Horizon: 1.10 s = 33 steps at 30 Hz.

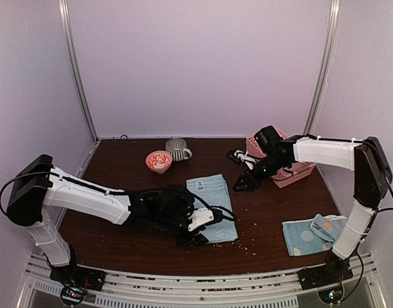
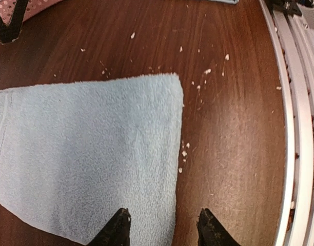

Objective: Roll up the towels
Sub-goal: Rotate the towel at the center of the board, then roll the towel at the center of the board.

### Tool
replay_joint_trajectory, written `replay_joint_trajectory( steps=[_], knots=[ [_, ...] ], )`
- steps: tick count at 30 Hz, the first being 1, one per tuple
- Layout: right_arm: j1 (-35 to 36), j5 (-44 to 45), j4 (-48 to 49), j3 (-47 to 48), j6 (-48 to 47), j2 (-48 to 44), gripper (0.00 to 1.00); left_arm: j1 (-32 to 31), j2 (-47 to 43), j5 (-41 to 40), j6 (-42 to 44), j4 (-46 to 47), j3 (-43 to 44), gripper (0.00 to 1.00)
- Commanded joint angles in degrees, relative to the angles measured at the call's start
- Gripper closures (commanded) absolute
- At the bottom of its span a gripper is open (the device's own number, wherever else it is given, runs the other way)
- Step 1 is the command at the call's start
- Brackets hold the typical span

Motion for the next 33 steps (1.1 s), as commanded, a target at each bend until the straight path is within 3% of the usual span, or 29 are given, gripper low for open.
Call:
replay_joint_trajectory(
  steps=[1,7,13,18,33],
  knots=[
    [-0.34,-2.08,-0.84,0.58,-4.37,4.11,0.59,0.31,2.97,-0.45,5.59,-1.93,1.37,0.54],
    [-0.26,-6.55,-3.13,1.34,-6.19,7.07,0.59,0.31,4.55,0.12,6.97,0.21,1.08,0.56],
    [-0.26,-1.18,-2.98,2.11,-5.58,4.84,0.6,-0.07,5.33,-0.85,6.37,4.95,0.22,0.58],
    [-0.43,2.15,-3.68,2.44,-5.76,0.87,0.59,-0.56,5.84,-4.14,6.84,3.65,0.17,0.66],
    [-3.09,5.46,-4.74,-4.41,-4.59,-11.3,0.58,-0.56,8.93,-1.93,6.57,4.53,0.39,0.62]
  ],
)
